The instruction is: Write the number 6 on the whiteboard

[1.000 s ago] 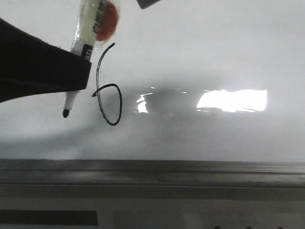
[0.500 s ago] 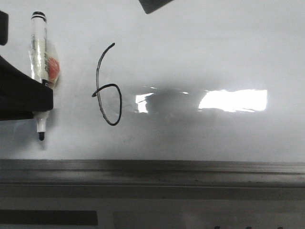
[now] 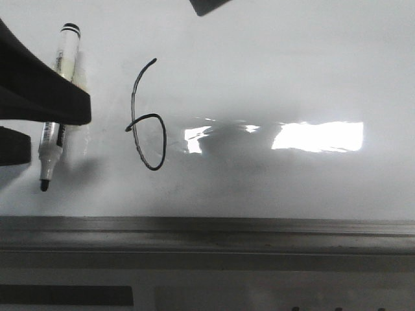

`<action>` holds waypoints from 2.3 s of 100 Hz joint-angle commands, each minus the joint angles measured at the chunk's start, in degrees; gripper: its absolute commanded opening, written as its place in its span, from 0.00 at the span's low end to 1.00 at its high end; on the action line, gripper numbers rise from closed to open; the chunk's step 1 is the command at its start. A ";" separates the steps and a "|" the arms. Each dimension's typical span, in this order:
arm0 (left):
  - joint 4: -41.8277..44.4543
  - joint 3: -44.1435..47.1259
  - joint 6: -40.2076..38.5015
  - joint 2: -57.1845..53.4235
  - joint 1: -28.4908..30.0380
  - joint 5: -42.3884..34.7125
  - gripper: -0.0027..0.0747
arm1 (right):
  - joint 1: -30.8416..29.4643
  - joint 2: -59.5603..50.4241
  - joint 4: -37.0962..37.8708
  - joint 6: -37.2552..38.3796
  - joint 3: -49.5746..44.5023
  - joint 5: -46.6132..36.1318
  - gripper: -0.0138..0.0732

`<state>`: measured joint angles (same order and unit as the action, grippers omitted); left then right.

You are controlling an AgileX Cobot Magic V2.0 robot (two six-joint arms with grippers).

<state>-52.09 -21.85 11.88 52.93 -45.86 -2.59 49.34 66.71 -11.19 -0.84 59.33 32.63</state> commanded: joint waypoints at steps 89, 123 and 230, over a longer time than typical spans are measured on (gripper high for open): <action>31.65 2.84 0.21 -43.80 0.15 13.39 0.01 | -0.11 -54.42 12.79 -0.36 -42.88 -31.86 0.10; 31.65 6.07 0.21 -43.80 0.15 14.13 0.01 | -0.11 -56.35 12.79 -0.36 -47.77 -30.27 0.10; 49.31 23.28 -21.44 -54.58 41.71 19.80 0.01 | -0.11 -56.35 12.79 -0.36 -47.90 -30.27 0.10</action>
<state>-3.12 0.14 -7.34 -0.29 -4.55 17.60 49.34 9.99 1.02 -0.73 9.89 6.58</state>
